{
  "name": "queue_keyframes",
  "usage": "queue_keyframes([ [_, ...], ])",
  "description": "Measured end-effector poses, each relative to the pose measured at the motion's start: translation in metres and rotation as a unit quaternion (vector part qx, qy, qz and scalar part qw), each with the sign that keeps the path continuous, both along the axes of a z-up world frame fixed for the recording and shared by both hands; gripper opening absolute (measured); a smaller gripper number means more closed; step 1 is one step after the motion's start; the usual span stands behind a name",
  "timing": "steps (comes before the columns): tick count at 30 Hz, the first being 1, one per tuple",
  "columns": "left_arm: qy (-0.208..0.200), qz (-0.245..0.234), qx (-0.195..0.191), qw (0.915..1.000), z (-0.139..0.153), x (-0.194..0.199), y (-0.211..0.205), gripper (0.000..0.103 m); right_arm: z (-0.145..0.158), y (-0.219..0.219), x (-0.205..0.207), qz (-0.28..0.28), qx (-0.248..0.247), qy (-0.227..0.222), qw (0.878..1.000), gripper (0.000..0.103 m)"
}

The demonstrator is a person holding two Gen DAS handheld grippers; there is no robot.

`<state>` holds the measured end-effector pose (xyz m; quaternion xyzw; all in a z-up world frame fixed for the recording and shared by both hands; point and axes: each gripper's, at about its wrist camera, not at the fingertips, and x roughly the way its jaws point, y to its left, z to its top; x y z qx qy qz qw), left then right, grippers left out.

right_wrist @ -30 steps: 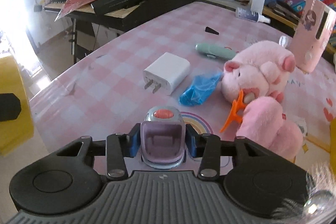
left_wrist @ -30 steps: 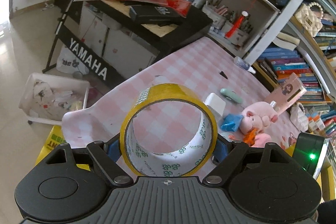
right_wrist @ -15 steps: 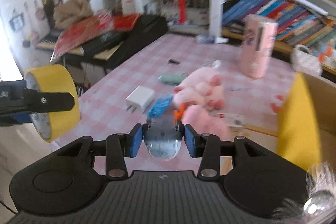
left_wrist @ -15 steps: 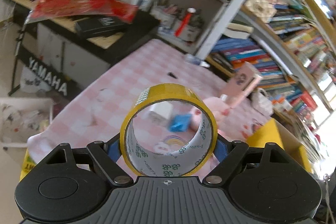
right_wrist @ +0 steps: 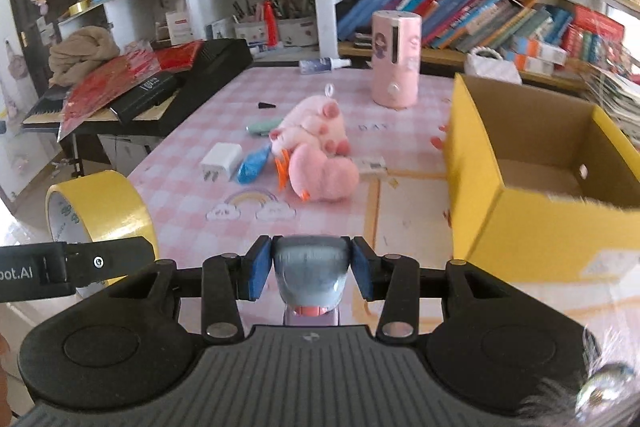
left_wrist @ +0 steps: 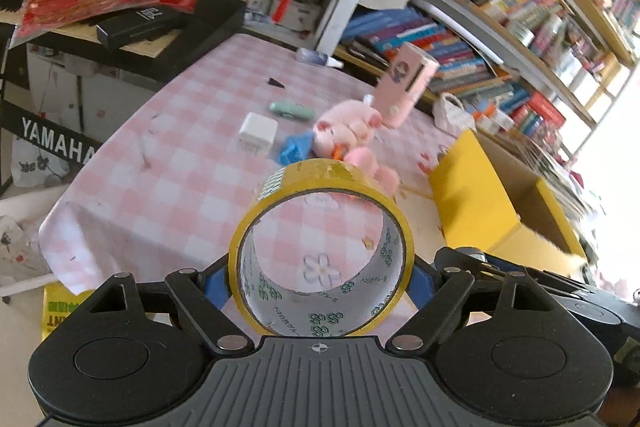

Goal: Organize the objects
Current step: 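Carry the tape roll and purple toy toward the yellow box with both tools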

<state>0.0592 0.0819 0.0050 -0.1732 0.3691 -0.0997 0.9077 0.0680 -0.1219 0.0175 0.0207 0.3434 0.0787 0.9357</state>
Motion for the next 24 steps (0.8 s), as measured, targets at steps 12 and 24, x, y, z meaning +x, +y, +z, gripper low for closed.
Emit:
queue_keyframes([
  [12, 0.006, -0.049, 0.004, 0.9988, -0.005, -0.044, -0.010, 0.085, -0.006, -0.009, -0.077, -0.050, 0.002, 0.008, 0.999, 0.040],
  [24, 0.009, -0.119, 0.010, 0.9928, -0.010, -0.067, -0.038, 0.085, -0.012, -0.034, -0.129, -0.124, 0.011, 0.016, 0.992, 0.040],
])
